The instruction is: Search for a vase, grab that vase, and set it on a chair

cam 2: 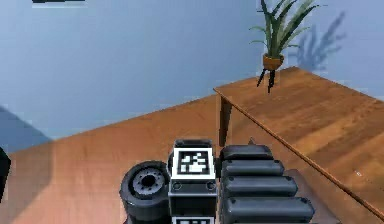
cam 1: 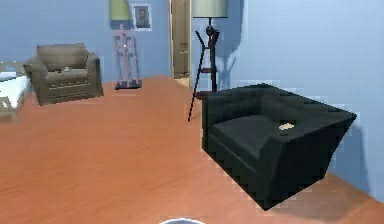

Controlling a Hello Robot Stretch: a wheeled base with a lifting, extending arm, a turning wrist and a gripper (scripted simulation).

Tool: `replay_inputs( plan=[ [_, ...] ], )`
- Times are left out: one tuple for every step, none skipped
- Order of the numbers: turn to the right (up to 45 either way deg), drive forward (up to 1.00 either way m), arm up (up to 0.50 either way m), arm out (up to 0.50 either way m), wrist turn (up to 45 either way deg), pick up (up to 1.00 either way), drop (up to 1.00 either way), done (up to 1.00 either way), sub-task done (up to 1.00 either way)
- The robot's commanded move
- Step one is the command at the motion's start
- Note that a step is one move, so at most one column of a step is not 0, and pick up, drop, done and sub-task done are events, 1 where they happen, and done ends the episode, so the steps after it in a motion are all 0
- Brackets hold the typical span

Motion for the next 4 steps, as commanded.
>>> replay_inputs(
  plan=[
    [45.0,0.00,0.00,0.00,0.0,0.00,0.00,0.00,0.00],
    [21.0,0.00,0.00,0.00,0.0,0.00,0.00,0.00,0.00],
    [0.0,0.50,0.00,0.00,0.0,0.00,0.00,0.00,0.00],
    [-45.0,0.00,0.00,0.00,0.0,0.00,0.00,0.00,0.00]
  ],
)
